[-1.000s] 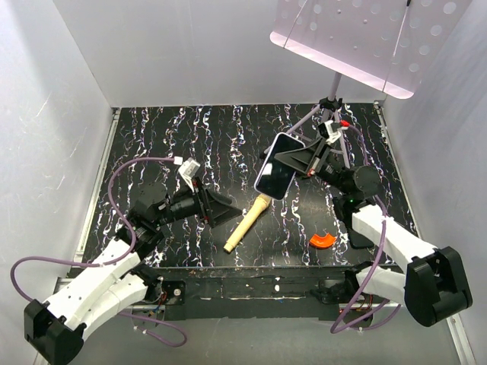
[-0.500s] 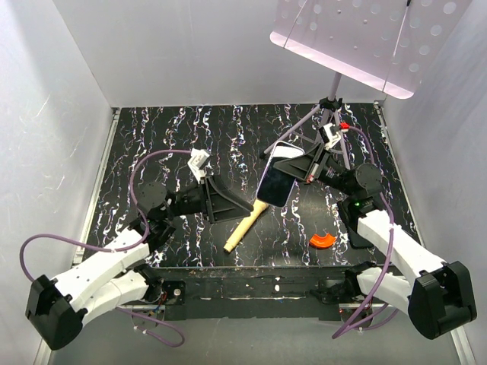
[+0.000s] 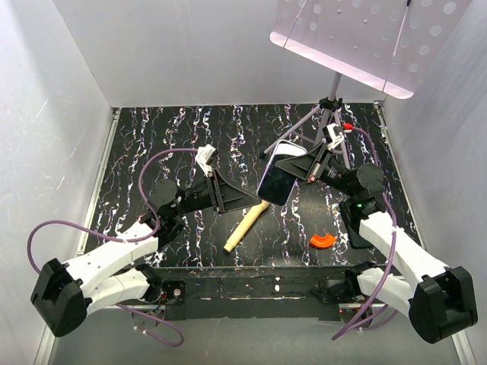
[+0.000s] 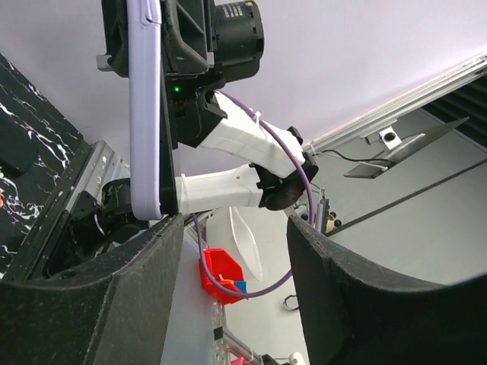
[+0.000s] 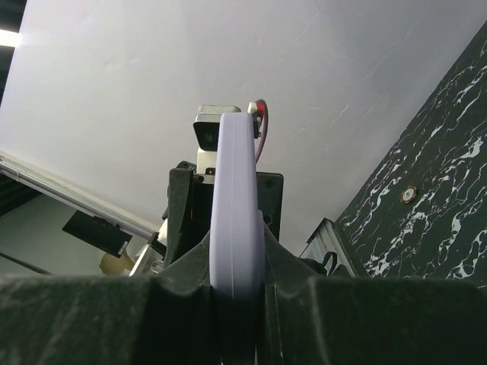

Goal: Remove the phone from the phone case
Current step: Remove the phone case from the phone.

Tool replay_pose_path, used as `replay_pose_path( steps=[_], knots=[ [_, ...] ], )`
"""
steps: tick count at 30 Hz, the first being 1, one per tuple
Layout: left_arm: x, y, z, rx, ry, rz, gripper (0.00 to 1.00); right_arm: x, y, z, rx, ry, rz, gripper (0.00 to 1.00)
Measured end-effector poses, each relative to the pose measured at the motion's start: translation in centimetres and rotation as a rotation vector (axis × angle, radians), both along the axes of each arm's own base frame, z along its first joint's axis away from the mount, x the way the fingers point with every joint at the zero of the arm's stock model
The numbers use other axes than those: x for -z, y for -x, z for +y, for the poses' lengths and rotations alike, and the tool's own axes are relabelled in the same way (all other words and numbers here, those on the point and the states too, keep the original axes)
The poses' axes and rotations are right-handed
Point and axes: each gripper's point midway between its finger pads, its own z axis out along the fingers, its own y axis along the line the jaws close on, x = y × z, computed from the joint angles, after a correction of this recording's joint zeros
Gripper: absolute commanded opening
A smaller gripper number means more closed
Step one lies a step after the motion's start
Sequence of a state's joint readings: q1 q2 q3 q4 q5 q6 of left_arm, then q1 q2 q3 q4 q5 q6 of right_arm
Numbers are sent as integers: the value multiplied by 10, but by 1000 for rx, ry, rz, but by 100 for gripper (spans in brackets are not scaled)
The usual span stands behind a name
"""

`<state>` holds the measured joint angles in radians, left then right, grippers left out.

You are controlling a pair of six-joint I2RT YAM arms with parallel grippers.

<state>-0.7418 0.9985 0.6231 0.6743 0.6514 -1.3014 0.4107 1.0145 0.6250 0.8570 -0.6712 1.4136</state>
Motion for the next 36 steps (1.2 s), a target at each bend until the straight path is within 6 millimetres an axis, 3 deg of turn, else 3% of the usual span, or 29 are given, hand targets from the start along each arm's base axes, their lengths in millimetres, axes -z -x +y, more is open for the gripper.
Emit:
replay_pose_path(
  steps=[17,23,27,28,33,36],
  knots=[
    [13,-26,-16,-66,-58,40,51,3,-9,-5,65,17,-13,1],
    [15,-39,-32,-47,-106,37,31,7,-10,2,79,43,-17,1],
    [25,-44,-39,-23,-137,39,11,12,-12,8,84,98,-5,1],
    [28,-44,-40,-18,-144,40,0,13,-13,10,82,118,-2,5],
    [23,-43,-37,-6,-124,26,0,7,-12,16,60,196,-13,51],
    [19,-43,-33,-34,-117,29,0,19,4,24,-12,259,-39,73]
  ],
)
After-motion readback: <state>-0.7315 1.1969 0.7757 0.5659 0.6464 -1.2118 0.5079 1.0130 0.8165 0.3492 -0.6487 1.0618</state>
